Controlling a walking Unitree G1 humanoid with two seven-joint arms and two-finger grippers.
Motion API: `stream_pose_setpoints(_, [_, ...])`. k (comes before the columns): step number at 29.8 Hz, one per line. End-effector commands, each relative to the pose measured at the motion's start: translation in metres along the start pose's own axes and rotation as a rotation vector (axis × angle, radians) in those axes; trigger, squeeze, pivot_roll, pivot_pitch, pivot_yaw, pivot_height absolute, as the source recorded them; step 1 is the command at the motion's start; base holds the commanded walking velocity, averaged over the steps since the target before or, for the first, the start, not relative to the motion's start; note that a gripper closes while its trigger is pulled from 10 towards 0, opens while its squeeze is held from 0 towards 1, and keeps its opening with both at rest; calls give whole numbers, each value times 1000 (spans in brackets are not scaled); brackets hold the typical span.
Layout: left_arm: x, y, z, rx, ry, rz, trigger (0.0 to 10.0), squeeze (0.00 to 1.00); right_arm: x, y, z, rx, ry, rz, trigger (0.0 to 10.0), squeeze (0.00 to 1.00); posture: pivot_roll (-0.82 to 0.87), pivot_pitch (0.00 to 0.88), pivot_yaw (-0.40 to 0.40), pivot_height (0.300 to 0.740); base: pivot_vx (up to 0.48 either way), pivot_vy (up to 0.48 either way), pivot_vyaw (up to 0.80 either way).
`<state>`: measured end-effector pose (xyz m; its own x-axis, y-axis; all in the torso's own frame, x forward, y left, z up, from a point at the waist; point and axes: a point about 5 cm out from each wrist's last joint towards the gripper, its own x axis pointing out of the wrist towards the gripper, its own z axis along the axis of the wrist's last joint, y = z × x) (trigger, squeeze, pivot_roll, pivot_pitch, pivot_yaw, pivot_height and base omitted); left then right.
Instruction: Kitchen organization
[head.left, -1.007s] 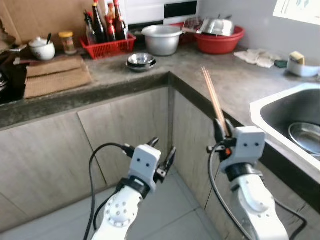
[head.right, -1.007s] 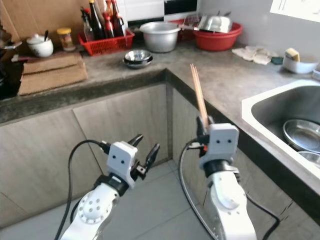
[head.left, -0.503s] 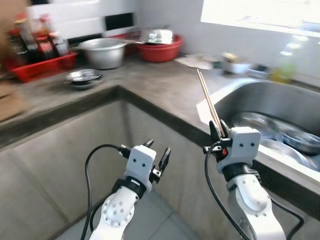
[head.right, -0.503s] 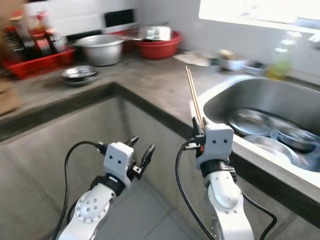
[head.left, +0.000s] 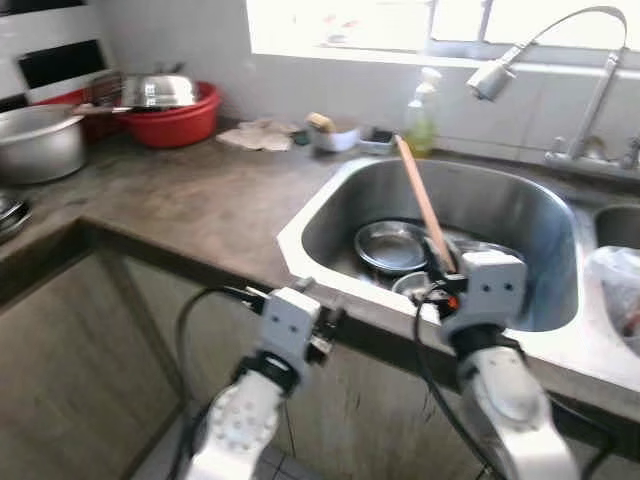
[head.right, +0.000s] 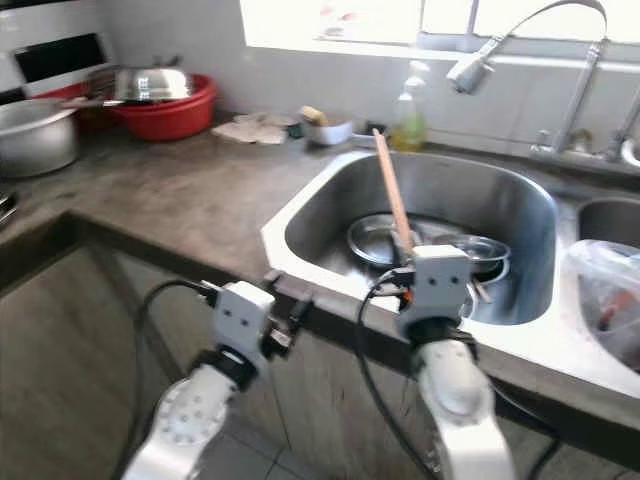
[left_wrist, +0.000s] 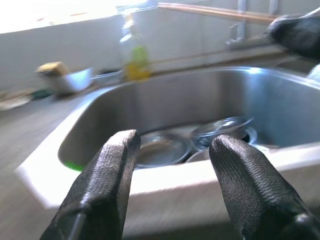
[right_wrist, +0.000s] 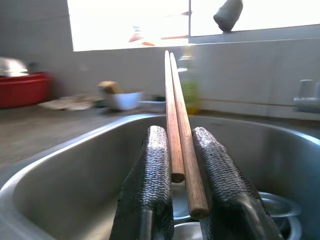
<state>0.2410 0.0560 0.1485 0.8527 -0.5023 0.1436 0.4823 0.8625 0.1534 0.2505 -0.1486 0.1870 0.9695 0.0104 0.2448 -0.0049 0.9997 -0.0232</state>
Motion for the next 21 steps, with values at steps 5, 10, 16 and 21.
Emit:
stream_pose_setpoints(5, [-3,8,-3,11,30,24,10000,0,5,9,1,29,16,49,10000,0,-2,0,2,740,0,0,0])
stream_pose_setpoints(10, [-4,7,-4,13,34,25,10000,0,14,-1,-12,-52,138,69,10000,0,-3,0,-3,740,0,0,0])
stream_pose_setpoints(16, [-5,7,-4,9,36,28,10000,0,27,-14,-21,-107,241,103,10000,0,-5,0,-6,740,0,0,0])
stream_pose_setpoints(21, [-5,5,-4,10,38,25,10000,0,46,-19,-29,-203,341,159,10000,0,2,0,-16,740,0,0,0])
